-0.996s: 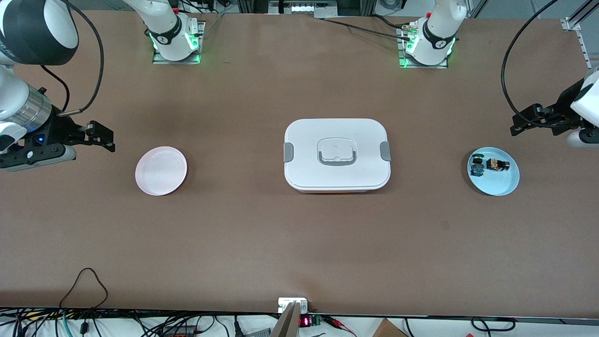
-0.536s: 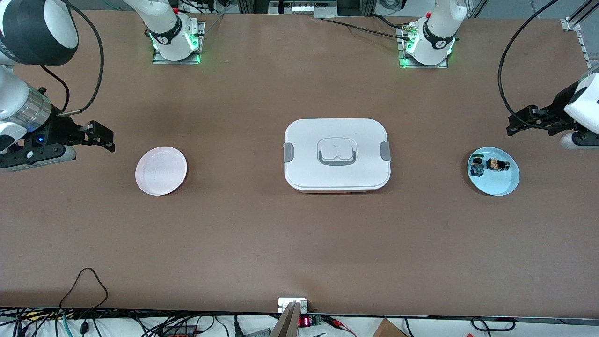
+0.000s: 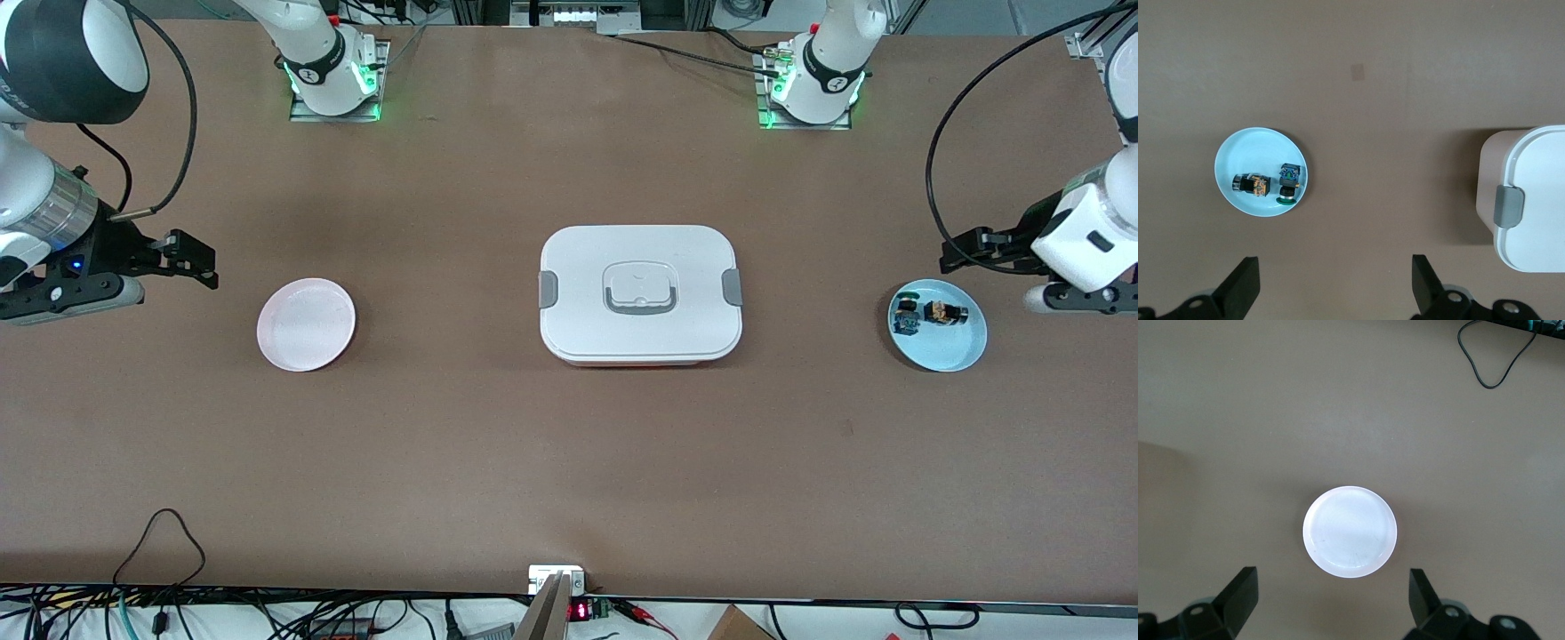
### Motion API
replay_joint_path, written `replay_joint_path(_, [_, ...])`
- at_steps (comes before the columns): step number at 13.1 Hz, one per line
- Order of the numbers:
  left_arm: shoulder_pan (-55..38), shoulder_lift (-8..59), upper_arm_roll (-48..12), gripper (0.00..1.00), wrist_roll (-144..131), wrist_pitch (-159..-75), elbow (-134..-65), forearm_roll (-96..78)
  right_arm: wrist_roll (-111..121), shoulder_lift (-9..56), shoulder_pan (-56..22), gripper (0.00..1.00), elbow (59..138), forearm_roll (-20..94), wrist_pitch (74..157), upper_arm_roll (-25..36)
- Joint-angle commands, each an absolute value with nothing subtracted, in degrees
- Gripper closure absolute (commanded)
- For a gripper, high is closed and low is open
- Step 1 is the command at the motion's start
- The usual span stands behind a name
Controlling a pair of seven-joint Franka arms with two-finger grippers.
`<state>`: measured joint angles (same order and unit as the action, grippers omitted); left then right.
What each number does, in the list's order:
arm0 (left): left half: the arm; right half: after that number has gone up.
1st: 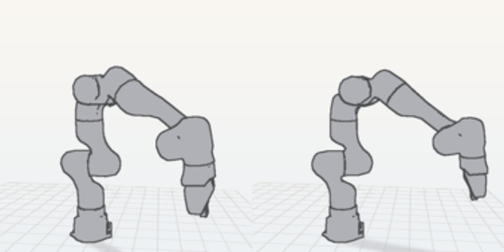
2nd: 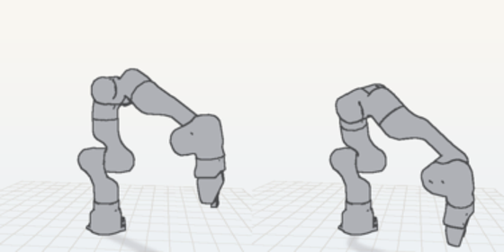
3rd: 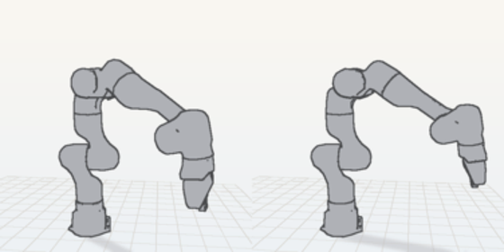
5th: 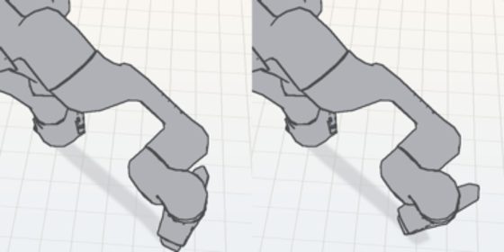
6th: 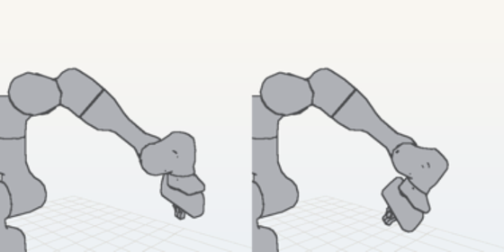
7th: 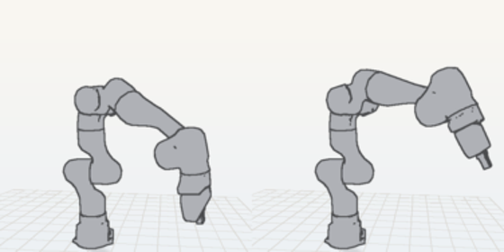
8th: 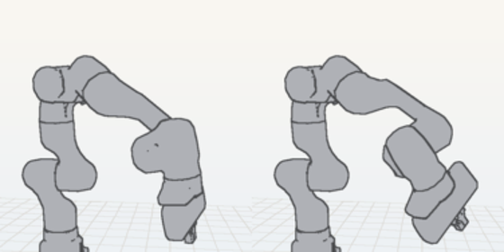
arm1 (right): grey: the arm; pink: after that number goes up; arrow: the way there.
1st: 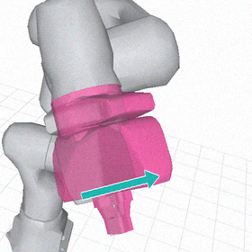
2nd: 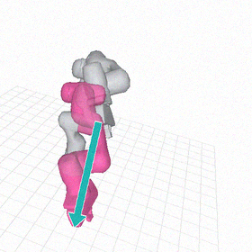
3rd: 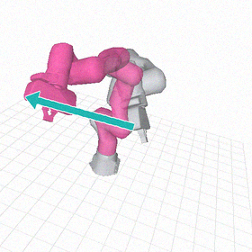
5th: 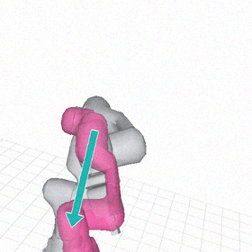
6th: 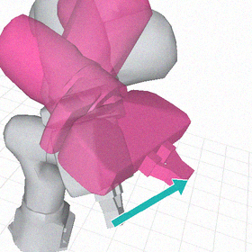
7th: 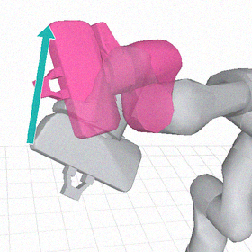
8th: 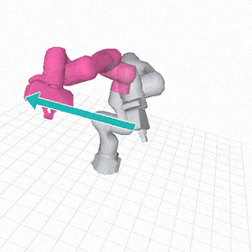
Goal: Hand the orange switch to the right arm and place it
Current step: 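Move the left gripper over the light-blue plate of switches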
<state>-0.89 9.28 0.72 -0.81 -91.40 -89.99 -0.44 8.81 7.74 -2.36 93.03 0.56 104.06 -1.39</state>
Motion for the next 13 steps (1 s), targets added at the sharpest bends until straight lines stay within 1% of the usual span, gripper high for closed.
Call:
replay_joint_path(1, [-1.23,10.54,1.05,0.0,0.35,-94.91,-93.68,-0.09,7.91,7.82,-2.2,0.0,92.37,0.79,104.41,-1.58])
replay_joint_path(6, [2.46,11.51,1.05,0.0,0.53,-95.01,-95.18,0.52,8.09,7.91,-1.93,0.0,92.37,0.79,104.5,-1.58])
replay_joint_path(8, [4.47,11.43,1.14,0.0,0.53,-95.18,-97.81,0.79,8.09,8.0,-1.93,0.0,92.37,0.79,104.5,-1.58])
replay_joint_path(10, [5.54,11.51,1.14,0.0,2.36,-99.99,-102.72,1.14,8.09,8.17,-1.93,0.0,92.37,0.79,104.5,-1.58])
replay_joint_path(13, [7.9,11.51,1.41,0.0,8.15,-106.94,-107.57,1.06,8.17,8.17,-1.93,0.0,92.37,0.79,104.5,-1.58])
